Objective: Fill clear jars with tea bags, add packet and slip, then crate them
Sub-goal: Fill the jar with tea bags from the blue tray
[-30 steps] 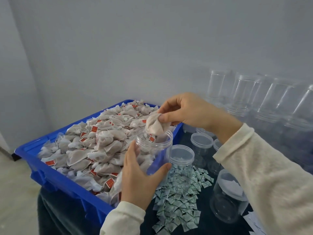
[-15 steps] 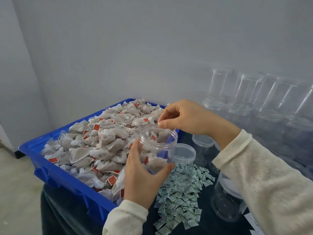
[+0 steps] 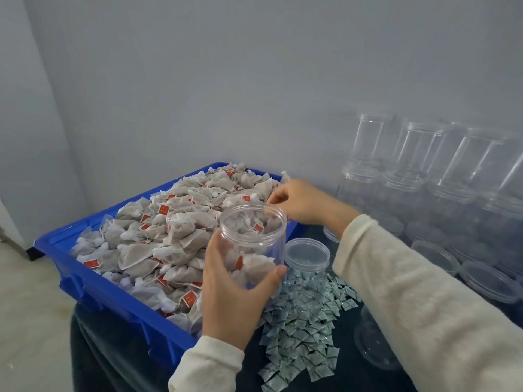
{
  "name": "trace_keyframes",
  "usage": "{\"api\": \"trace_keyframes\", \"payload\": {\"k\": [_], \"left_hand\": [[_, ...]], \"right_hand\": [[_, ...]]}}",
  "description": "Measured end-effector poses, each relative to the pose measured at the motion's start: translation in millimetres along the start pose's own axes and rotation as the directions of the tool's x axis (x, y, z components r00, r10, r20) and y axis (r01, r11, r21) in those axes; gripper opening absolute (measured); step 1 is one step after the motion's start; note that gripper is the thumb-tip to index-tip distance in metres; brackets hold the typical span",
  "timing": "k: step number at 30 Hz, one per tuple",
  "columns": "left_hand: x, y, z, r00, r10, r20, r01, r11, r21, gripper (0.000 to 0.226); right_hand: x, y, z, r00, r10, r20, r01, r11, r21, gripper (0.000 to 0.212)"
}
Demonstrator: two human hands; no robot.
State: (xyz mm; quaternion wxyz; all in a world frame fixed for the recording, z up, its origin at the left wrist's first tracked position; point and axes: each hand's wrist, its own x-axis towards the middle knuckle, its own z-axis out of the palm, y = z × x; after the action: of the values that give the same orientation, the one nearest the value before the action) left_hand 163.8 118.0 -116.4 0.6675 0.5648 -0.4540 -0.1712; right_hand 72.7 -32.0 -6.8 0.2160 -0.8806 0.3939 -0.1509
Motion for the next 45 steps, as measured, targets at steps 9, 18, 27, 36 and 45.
{"api": "trace_keyframes", "payload": {"k": [9,18,27,36,45], "left_hand": [[2,-3,-14,0.999,-0.021,-0.045,0.023,0.999,0.029,0.109],[2,-9,-17,0.999,-0.032,-0.037,0.033,0.999,0.019,0.109],[2,-12,-18,0.999,-0.036,-0.032,0.037,0.999,0.035,0.112],[3,-13,-11,0.999,-0.044,0.013,0.042,0.994,0.096,0.108],[6,-17,-5,0.999,-0.044,0.030,0.039,0.990,0.137,0.110]], "right_hand": [[37,7,90,0.836,0.136,0.531,0.224,0.799,-0.558,0.029],[29,-8,82,0.857,0.044,0.514,0.294,0.777,-0.557,0.024],[23,-3,25,0.976,-0.043,0.212,0.082,0.980,-0.182,0.015],[8,-31,-39,0.974,-0.142,-0.175,0.149,0.988,0.027,0.014],[-19,-57,-57,0.965,-0.168,-0.203,0.215,0.948,0.236,0.011]]}}
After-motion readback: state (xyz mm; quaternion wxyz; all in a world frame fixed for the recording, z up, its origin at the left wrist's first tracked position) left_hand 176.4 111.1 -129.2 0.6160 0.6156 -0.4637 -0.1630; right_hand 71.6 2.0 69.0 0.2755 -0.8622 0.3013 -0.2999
